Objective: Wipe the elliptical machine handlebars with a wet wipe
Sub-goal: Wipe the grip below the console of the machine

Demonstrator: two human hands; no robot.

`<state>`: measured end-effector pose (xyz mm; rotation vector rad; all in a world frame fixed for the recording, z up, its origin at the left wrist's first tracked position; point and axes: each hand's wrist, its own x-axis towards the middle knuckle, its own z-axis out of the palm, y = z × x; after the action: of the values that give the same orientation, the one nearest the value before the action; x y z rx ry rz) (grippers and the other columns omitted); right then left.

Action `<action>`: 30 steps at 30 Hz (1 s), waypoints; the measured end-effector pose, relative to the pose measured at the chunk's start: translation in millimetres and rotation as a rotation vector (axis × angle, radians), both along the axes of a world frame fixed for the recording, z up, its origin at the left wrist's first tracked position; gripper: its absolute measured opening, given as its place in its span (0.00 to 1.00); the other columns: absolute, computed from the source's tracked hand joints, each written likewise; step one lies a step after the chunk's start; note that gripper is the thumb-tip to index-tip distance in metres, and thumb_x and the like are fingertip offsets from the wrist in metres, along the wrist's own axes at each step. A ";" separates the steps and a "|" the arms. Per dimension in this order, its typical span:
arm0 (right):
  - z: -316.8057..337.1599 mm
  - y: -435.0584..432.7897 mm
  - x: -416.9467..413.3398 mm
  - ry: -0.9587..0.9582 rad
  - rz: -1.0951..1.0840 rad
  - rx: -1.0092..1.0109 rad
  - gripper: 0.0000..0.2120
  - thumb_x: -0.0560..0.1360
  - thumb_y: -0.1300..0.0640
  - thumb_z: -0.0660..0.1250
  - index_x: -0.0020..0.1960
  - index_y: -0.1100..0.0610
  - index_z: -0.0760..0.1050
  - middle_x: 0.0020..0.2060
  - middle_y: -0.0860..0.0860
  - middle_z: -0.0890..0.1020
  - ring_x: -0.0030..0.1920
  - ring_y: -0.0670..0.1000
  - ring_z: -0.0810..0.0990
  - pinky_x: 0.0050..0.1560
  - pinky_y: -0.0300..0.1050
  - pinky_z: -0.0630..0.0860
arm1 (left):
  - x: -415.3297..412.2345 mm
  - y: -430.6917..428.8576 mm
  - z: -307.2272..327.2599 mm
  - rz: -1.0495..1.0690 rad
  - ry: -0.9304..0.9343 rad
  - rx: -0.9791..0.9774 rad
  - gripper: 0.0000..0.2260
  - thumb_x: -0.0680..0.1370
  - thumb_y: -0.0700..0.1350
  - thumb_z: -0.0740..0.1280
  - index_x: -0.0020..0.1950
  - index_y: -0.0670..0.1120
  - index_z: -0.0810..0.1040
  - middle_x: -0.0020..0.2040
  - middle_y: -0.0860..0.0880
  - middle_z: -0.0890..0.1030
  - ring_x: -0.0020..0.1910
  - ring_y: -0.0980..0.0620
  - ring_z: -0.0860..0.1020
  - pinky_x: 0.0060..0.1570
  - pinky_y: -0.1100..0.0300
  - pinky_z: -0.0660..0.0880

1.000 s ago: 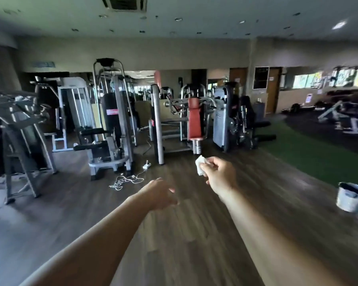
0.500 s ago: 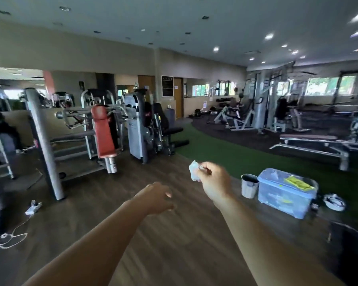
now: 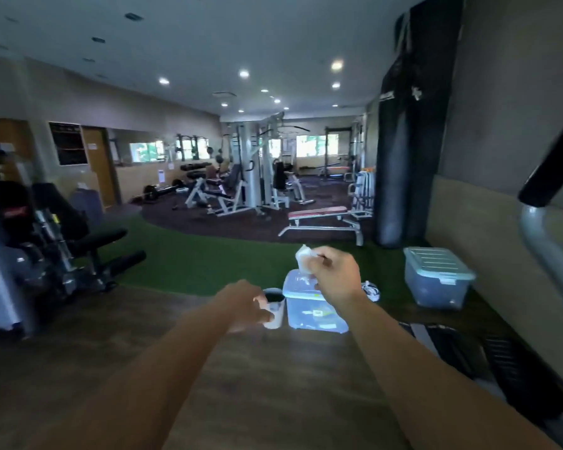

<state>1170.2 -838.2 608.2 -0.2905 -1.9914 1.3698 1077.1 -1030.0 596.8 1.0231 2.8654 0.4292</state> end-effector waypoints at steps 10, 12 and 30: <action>-8.6 178.5 -122.8 -0.033 -0.305 -0.066 0.09 0.75 0.53 0.71 0.36 0.53 0.81 0.29 0.51 0.80 0.25 0.44 0.75 0.29 0.39 0.75 | -167.2 218.0 -5.5 -0.329 0.015 -0.006 0.20 0.75 0.59 0.73 0.64 0.52 0.82 0.64 0.47 0.78 0.61 0.45 0.79 0.61 0.53 0.75; -5.2 220.9 -141.4 -0.040 -0.386 -0.043 0.09 0.74 0.50 0.71 0.38 0.52 0.82 0.32 0.54 0.83 0.30 0.49 0.78 0.33 0.47 0.78 | -191.4 265.4 1.4 -0.368 0.021 -0.008 0.16 0.75 0.57 0.73 0.60 0.51 0.84 0.62 0.45 0.81 0.60 0.43 0.80 0.59 0.54 0.77; 24.0 529.2 -176.9 0.092 -1.048 -0.029 0.08 0.75 0.54 0.72 0.39 0.55 0.81 0.32 0.51 0.81 0.34 0.50 0.78 0.35 0.48 0.77 | -292.1 713.4 23.5 -1.105 -0.047 0.070 0.18 0.73 0.60 0.75 0.59 0.53 0.82 0.60 0.51 0.78 0.55 0.53 0.77 0.48 0.59 0.71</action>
<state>993.3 -309.0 632.2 -1.0732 -1.3588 0.6940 784.9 -316.6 620.4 2.2602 1.7983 0.4084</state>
